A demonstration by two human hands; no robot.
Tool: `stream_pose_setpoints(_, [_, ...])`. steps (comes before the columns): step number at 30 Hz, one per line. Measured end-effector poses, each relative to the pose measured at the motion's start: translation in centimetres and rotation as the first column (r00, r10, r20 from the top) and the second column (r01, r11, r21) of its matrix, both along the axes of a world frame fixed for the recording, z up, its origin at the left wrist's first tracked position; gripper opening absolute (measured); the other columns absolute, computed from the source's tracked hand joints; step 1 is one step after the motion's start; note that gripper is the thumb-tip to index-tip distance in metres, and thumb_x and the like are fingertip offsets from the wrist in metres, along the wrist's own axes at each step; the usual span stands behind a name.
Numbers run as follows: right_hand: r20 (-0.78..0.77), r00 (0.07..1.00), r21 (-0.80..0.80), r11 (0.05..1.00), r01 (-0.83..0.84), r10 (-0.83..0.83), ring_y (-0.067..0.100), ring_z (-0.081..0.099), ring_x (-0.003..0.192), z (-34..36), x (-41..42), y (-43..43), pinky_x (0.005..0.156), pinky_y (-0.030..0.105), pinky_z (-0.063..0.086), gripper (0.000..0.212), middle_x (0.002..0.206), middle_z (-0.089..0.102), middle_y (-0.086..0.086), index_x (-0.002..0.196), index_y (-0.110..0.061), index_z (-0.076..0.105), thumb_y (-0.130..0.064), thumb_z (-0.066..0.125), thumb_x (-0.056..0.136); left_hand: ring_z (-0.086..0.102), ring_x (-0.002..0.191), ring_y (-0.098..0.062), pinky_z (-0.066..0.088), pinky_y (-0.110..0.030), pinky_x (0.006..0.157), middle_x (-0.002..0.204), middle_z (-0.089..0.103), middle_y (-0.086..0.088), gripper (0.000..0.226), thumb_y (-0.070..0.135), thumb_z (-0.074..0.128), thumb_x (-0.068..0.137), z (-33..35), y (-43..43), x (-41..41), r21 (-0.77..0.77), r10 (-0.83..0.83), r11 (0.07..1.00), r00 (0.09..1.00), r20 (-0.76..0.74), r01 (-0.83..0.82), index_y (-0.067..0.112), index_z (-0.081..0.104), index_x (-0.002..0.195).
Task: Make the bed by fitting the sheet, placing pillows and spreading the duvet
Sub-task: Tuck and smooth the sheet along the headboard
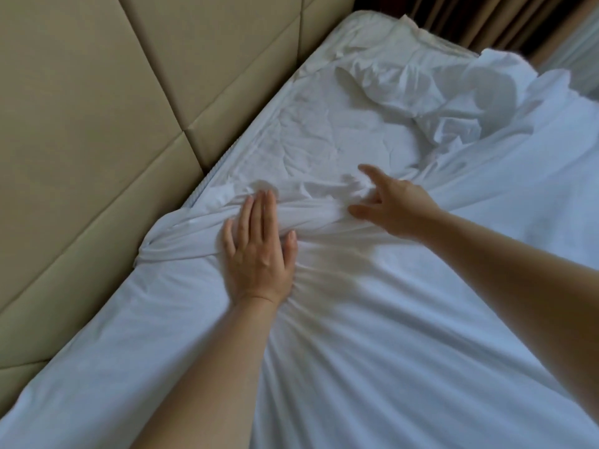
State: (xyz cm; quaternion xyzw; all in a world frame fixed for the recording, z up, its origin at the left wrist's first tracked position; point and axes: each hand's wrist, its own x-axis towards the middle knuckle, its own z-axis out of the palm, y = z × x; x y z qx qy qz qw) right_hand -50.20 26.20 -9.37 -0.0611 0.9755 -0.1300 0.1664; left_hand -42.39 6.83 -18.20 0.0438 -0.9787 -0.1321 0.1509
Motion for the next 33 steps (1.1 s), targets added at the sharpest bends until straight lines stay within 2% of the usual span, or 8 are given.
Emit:
stream_pose_setpoints(5, [0.147,0.988,-0.099,0.995,-0.023,0.038,0.019,0.050,0.075,-0.8,-1.1,0.3,0.069,0.026,0.033,0.049,0.066,0.046,-0.013,0.124,-0.030,0.046,-0.045,0.065,0.081,0.037,0.134,-0.017,0.025,-0.042,0.107,0.144,0.045,-0.004,0.057,0.040,0.035,0.090,-0.3,-0.1,-0.2,-0.020,0.002,1.000,1.000,0.029,-0.002,0.017,0.035,0.143])
stream_pose_setpoints(12, [0.123,0.956,0.044,0.961,-0.274,0.267,0.028,0.058,0.092,-0.5,-4.2,-0.2,0.070,0.030,0.034,0.040,0.079,0.053,-0.007,0.110,-0.027,0.051,-0.052,0.062,0.080,0.038,0.132,-0.016,0.028,-0.042,0.103,0.142,0.048,-0.003,0.053,0.037,0.037,0.090,-0.5,0.0,-0.7,-0.077,0.011,0.997,1.000,-0.008,-0.012,0.021,0.038,0.140])
stream_pose_setpoints(16, [0.110,0.956,-0.094,0.960,-0.263,0.273,0.025,0.052,0.075,-0.4,-3.4,0.7,0.067,0.031,0.034,0.044,0.068,0.053,-0.008,0.116,-0.031,0.041,-0.047,0.062,0.081,0.040,0.131,-0.017,0.029,-0.042,0.102,0.141,0.048,-0.002,0.050,0.037,0.035,0.091,0.2,0.1,-0.5,-0.077,0.028,0.997,0.999,-0.026,-0.030,0.020,0.043,0.137])
stream_pose_setpoints(19, [0.234,0.917,-0.061,0.946,-0.318,0.323,0.026,0.055,0.087,0.0,-3.0,0.8,0.073,0.034,0.041,0.028,0.077,0.052,-0.004,0.092,-0.027,0.048,-0.052,0.058,0.082,0.045,0.123,-0.020,0.032,-0.041,0.099,0.137,0.051,-0.006,0.047,0.035,0.038,0.089,1.0,0.2,-0.3,-0.025,0.006,1.000,0.999,-0.046,-0.007,0.020,0.053,0.130])
stream_pose_setpoints(23, [0.319,0.887,-0.020,0.939,-0.345,0.333,0.025,0.049,0.081,1.5,-2.6,-0.2,0.069,0.030,0.034,0.040,0.067,0.041,-0.008,0.061,-0.024,0.038,-0.049,0.053,0.087,0.046,0.108,-0.022,0.033,-0.038,0.093,0.123,0.044,-0.002,0.049,0.032,0.049,0.080,2.6,0.6,0.0,0.226,0.072,0.973,0.994,-0.087,-0.051,0.024,0.048,0.129])
stream_pose_setpoints(27, [-0.025,0.946,0.018,0.946,-0.323,0.323,0.032,0.058,0.091,3.7,-2.3,-0.4,0.065,0.032,0.033,0.032,0.080,0.055,0.002,0.072,-0.022,0.048,-0.046,0.046,0.092,0.049,0.089,-0.020,0.042,-0.029,0.079,0.093,0.044,-0.001,0.069,0.041,0.057,0.084,6.4,0.0,-0.4,0.417,0.028,0.908,0.999,0.031,-0.038,0.032,0.025,0.145])
stream_pose_setpoints(30, [-0.411,0.864,0.017,0.950,-0.312,0.291,0.038,0.060,0.074,4.7,-3.2,-1.5,0.056,0.032,0.031,0.022,0.073,0.062,0.011,0.077,-0.018,0.055,-0.036,0.052,0.089,0.060,0.080,-0.032,0.045,-0.034,0.063,0.075,0.053,-0.009,0.086,0.054,0.057,0.079,9.2,-0.6,-2.6,0.371,0.074,0.914,0.968,0.240,-0.162,0.036,0.008,0.148])
stream_pose_setpoints(33, [-0.625,0.761,-0.101,0.949,-0.299,0.173,0.036,0.050,0.043,5.4,-4.9,-3.6,0.047,0.025,0.024,0.018,0.046,0.045,0.009,0.064,-0.012,0.051,-0.023,0.059,0.077,0.062,0.105,-0.029,0.051,-0.039,0.083,0.125,0.057,-0.007,0.093,0.053,0.064,0.078,11.2,-1.2,-5.6,0.407,0.052,0.885,0.915,0.399,-0.228,0.032,0.006,0.149])
